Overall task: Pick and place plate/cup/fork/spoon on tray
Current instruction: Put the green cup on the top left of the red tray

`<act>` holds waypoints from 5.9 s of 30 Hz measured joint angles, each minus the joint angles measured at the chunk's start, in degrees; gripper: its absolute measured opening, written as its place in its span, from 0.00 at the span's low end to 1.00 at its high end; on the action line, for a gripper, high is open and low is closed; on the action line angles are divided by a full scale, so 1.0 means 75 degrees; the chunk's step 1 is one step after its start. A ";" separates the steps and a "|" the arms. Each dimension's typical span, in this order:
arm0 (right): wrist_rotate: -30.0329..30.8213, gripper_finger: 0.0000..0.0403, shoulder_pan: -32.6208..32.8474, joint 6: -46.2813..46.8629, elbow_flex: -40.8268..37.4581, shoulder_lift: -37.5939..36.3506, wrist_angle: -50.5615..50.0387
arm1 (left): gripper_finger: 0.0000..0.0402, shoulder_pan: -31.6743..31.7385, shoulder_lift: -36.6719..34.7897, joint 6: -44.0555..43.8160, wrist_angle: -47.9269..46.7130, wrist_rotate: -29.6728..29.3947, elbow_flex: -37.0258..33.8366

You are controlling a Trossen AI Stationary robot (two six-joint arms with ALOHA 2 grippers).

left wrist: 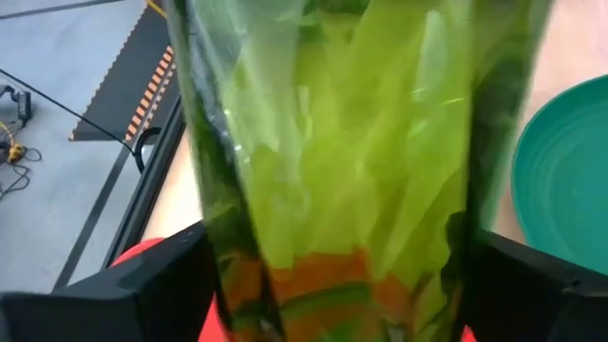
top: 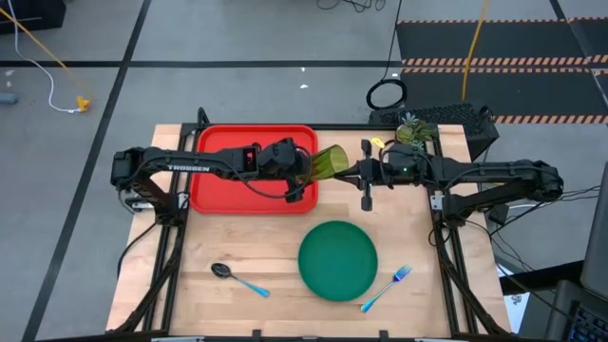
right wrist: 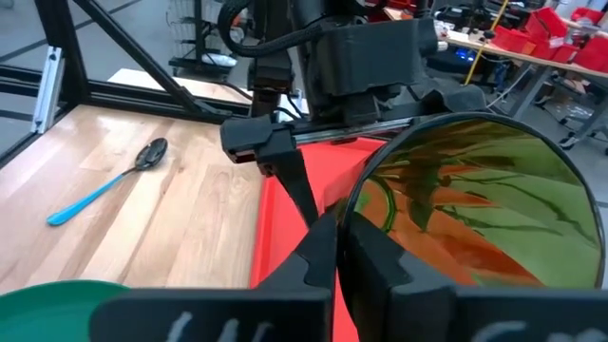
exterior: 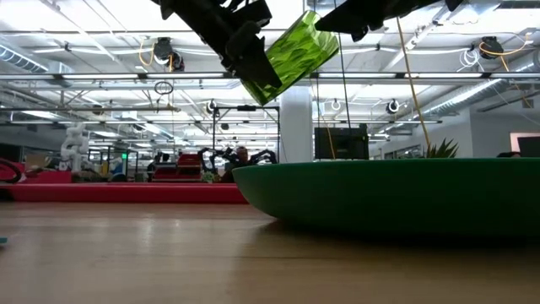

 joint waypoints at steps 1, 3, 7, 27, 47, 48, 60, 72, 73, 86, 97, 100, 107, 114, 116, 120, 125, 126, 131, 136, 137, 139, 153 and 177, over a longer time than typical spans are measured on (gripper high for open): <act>0.0000 0.00 0.0000 0.0000 0.0000 0.0000 0.0000 | 0.84 0.0000 0.0000 0.0007 -0.0005 0.0004 0.0000; -0.0003 0.00 0.0000 -0.0001 0.0002 0.0000 -0.0003 | 0.80 0.0000 0.0000 0.0010 -0.0016 0.0009 0.0000; -0.0004 0.01 0.0000 -0.0013 0.0003 0.0000 -0.0003 | 0.80 0.0009 -0.0003 0.0038 -0.0013 0.0001 0.0000; 0.0038 0.40 0.0000 -0.0159 0.0012 -0.0926 -0.0031 | 0.80 0.0009 -0.0446 -0.0413 -0.0213 -0.0190 0.0009; 0.0242 0.47 0.0000 0.0793 -0.1837 -0.1411 0.0896 | 0.80 -0.0134 -0.1462 -0.1381 -0.0207 -0.0193 -0.0713; 0.0242 0.47 0.0000 0.0793 -0.1977 -0.1411 0.1121 | 0.80 -0.0137 -0.1597 -0.1451 -0.0043 -0.0207 -0.0922; 0.0236 0.47 0.0000 0.0886 -0.3075 -0.1348 0.3481 | 0.81 0.0036 -0.3095 -0.2170 0.4028 -0.1688 -0.3748; 0.2041 0.47 0.0000 0.0789 -0.3144 -0.0496 0.5500 | 0.83 0.0546 -0.1343 -0.1754 0.9090 -0.1988 -0.4989; 0.2283 0.47 0.0000 0.0776 -0.3144 -0.0432 0.5670 | 0.82 0.0603 -0.1101 -0.1738 0.9286 -0.1994 -0.4929; 0.2422 0.47 -0.0312 -0.0370 0.1382 0.0766 0.0494 | 0.88 0.0906 0.1166 -0.2035 1.0846 -0.2281 -0.4028; 0.2069 0.47 -0.0433 -0.1604 0.6088 0.3617 -0.4504 | 0.84 0.0863 0.1676 -0.1768 1.0802 -0.2235 -0.3622; 0.2059 0.47 -0.0479 -0.1843 0.6612 0.4035 -0.4763 | 0.87 0.0853 0.1676 -0.1703 1.0800 -0.2235 -0.3622; 0.2056 0.47 -0.0628 -0.2079 0.6814 0.4137 -0.4617 | 0.81 0.0755 0.1676 -0.1356 1.0744 -0.2203 -0.3625; 0.1196 0.47 -0.1279 -0.1536 0.6814 0.4112 -0.5121 | 0.85 0.0733 0.1676 -0.1190 1.0740 -0.2174 -0.3625; 0.0845 0.47 -0.1414 -0.1395 0.6814 0.4112 -0.5123 | 0.86 0.0698 0.1676 -0.1066 1.0740 -0.2169 -0.3625; 0.0669 0.42 -0.1574 -0.1300 0.6814 0.4112 -0.5136 | 0.81 0.0663 0.1676 -0.0921 1.0740 -0.2144 -0.3628; 0.0009 0.28 -0.1737 -0.1209 0.6814 0.4124 -0.5398 | 0.81 0.0670 0.1676 -0.0908 1.0740 -0.2148 -0.3628; 0.0018 0.25 -0.1731 -0.1216 0.6814 0.4159 -0.5426 | 0.81 0.0670 0.1676 -0.0910 1.0740 -0.2148 -0.3628; 0.0003 0.07 -0.1728 -0.1493 0.6814 0.4190 -0.5591 | 0.87 0.0664 0.1684 -0.0877 1.0723 -0.2119 -0.3637; -0.0049 0.03 -0.1714 -0.1597 0.6811 0.4191 -0.5609 | 0.82 0.0638 0.1684 -0.0680 1.0720 -0.2183 -0.3634; -0.0049 0.03 -0.1714 -0.1610 0.6811 0.4189 -0.5635 | 0.82 0.0605 0.1684 -0.0681 1.0717 -0.2189 -0.3634; -0.0054 0.02 -0.1714 -0.1629 0.6811 0.4148 -0.5796 | 0.82 0.0509 0.1538 -0.0681 1.0416 -0.2242 -0.3636; 0.0996 0.00 -0.1325 -0.1901 0.6799 0.4103 -0.8206 | 0.91 -0.0109 -0.1942 -0.0669 0.5389 -0.2361 -0.3628; 0.1154 0.00 0.0195 -0.2716 0.4995 0.4101 -0.8846 | 0.70 -0.0913 -0.2780 0.0049 0.4378 -0.0895 -0.3462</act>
